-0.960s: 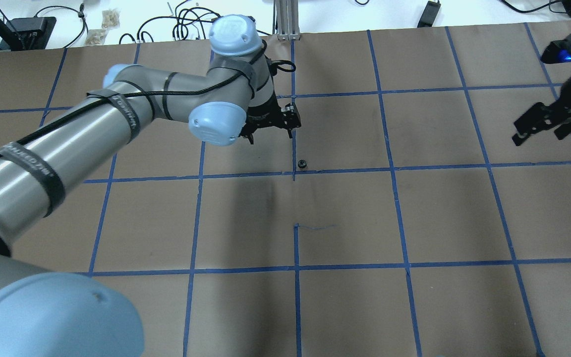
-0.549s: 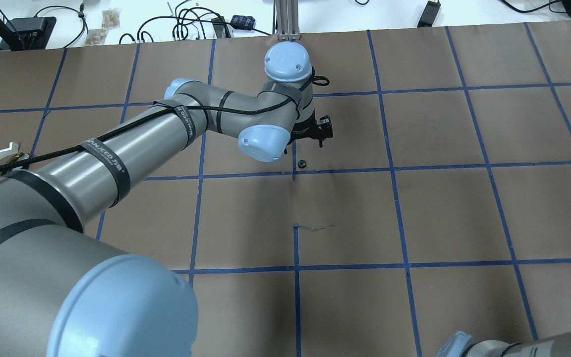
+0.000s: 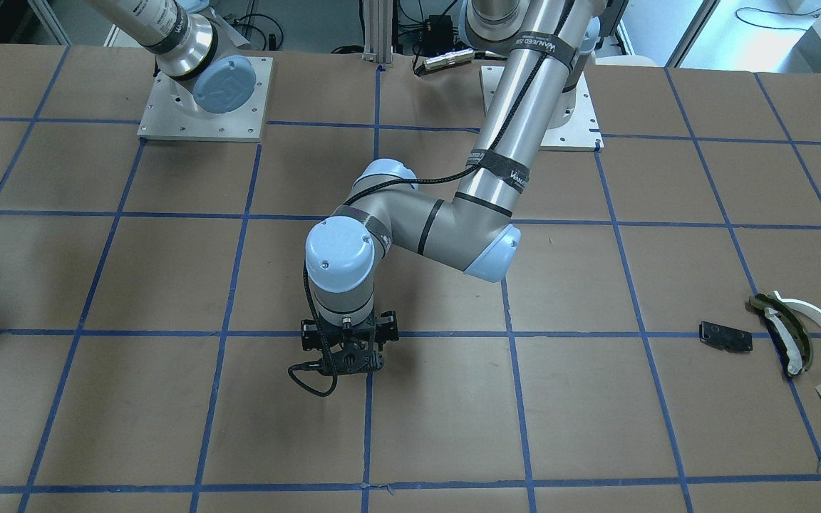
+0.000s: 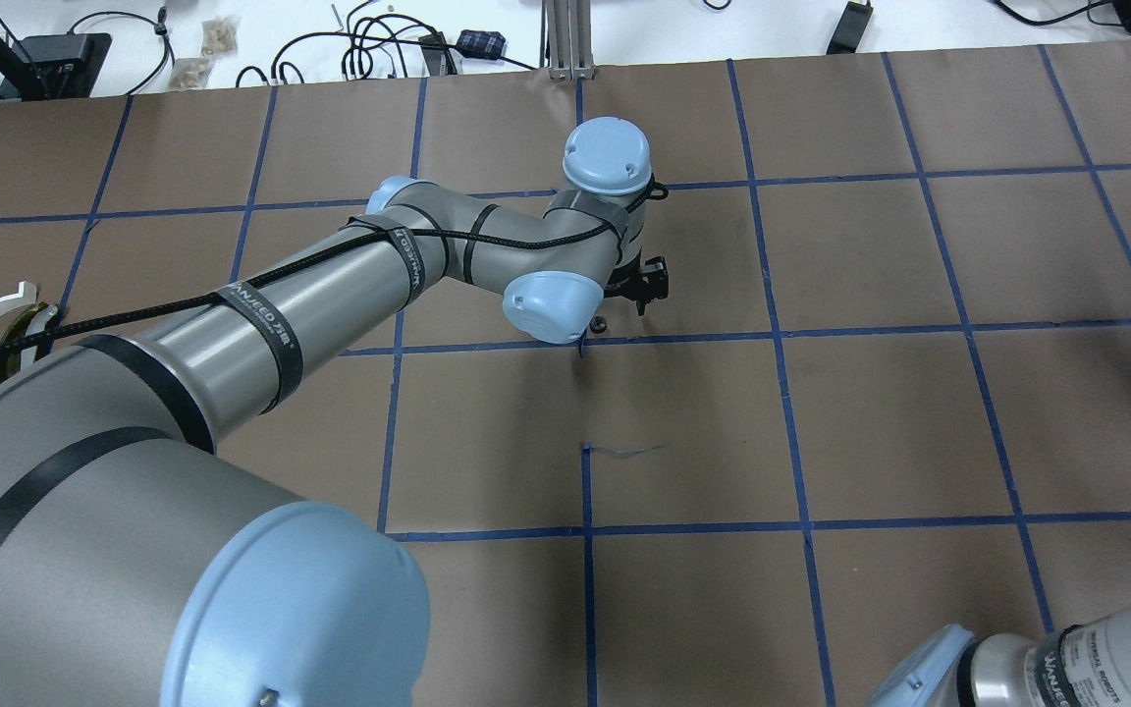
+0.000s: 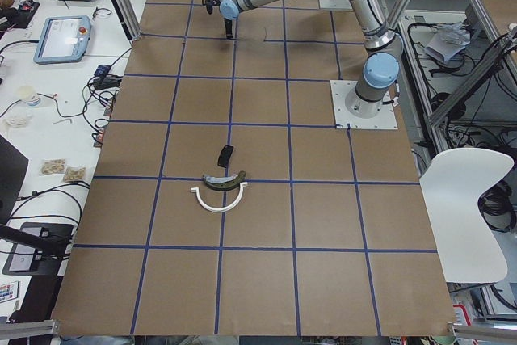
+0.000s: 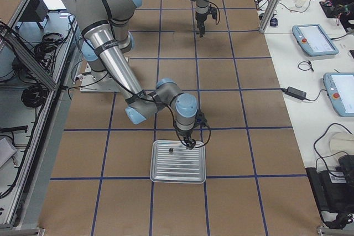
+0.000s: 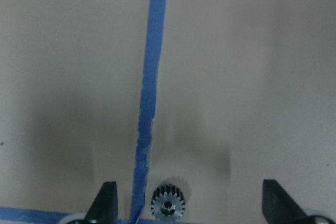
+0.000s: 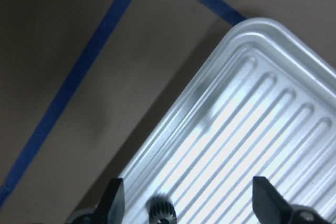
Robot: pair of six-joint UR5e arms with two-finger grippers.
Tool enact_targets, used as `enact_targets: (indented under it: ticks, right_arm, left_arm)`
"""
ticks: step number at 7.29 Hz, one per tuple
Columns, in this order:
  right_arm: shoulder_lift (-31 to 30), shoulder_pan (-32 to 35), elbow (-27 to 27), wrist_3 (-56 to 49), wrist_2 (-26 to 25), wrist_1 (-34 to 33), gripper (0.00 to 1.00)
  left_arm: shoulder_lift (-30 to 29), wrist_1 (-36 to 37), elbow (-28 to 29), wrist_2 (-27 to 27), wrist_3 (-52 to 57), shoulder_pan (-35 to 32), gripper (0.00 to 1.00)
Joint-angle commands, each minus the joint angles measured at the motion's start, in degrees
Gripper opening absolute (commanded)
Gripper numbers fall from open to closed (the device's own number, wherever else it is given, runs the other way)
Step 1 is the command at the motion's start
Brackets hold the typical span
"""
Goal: Place bearing gear from tray to pile
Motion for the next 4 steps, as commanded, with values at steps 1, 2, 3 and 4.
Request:
enact_targets:
  ticks: [1,2,3,4]
  right_arm:
    - [1.8,-3.1,0.3,-16.5,-2.1,-0.7,0.87]
    - [2.1,-3.4,0.7,-18.1,-2.1,-0.8,0.87]
    - [2.4,-3.7,1.5,-16.2,-2.2,-0.8,0.85]
    - [2.4,-3.9,1.8,-15.8,-2.2,-0.8,0.82]
  left_arm:
    - [-0.1,0.3,-0.9,0.2,-0.3,-0.2,0.64]
    - [0.0,0.1,-1.0,0.2,-0.3,-0.2,0.47]
    - [-0.2,0.4,-1.0,0.0,-0.1,-0.2,0.22]
    - [-0.1,0.4,-0.9,-0.3,0.3,-0.2,0.00]
